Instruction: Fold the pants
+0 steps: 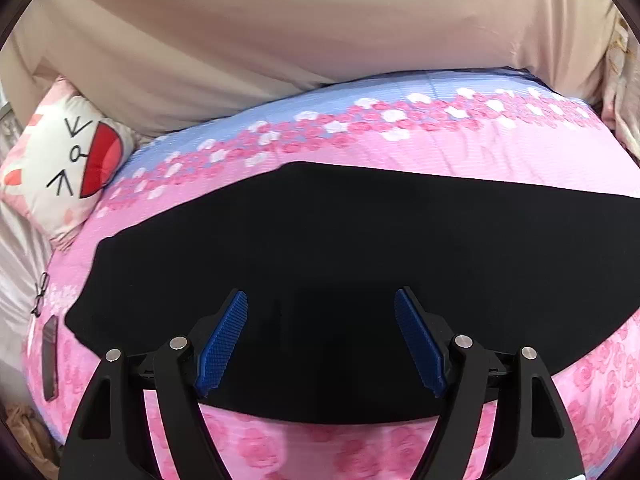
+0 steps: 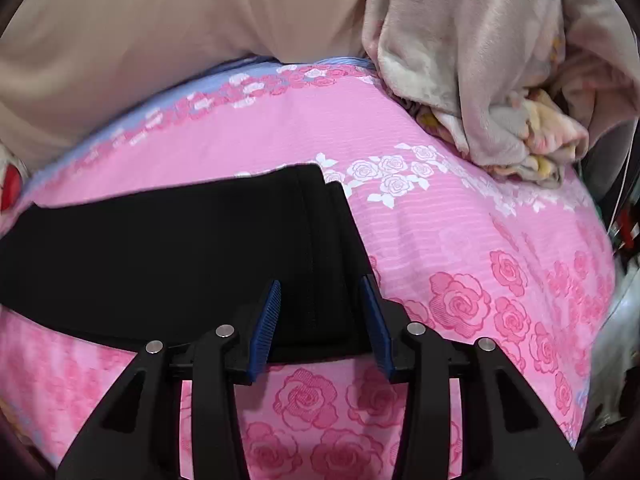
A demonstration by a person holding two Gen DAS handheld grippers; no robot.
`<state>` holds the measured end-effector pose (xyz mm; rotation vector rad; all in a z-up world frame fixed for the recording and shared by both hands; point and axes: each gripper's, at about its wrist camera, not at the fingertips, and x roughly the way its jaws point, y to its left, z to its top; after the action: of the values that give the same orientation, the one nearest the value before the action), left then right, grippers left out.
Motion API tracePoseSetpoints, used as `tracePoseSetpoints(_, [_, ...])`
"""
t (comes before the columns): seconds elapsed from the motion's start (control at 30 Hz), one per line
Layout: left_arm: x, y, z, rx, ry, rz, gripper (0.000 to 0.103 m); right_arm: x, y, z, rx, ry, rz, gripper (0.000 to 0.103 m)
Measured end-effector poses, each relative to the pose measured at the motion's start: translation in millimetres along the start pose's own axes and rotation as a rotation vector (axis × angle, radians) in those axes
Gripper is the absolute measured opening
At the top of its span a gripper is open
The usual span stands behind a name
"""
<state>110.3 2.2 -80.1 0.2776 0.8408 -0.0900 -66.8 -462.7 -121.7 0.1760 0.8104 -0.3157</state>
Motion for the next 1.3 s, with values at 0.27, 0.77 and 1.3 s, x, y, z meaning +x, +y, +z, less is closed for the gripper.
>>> tracePoseSetpoints(0.27, [4, -18, -2, 0.026, -0.001, -0.012, 0.074, -1, -37, -7, 0.085, 0.026, -0.159, 0.002])
tracePoseSetpoints(0.77, [6, -21, -13, 0.042, 0.009, 0.033, 0.075, -21, -24, -16, 0.243, -0.038, 0.03, 0.046])
tracePoseSetpoints(1.3, [2, -25, -19, 0.032, 0.023, 0.042, 0.076, -2, 24, 0, 0.053, 0.007, -0.042, 0.015])
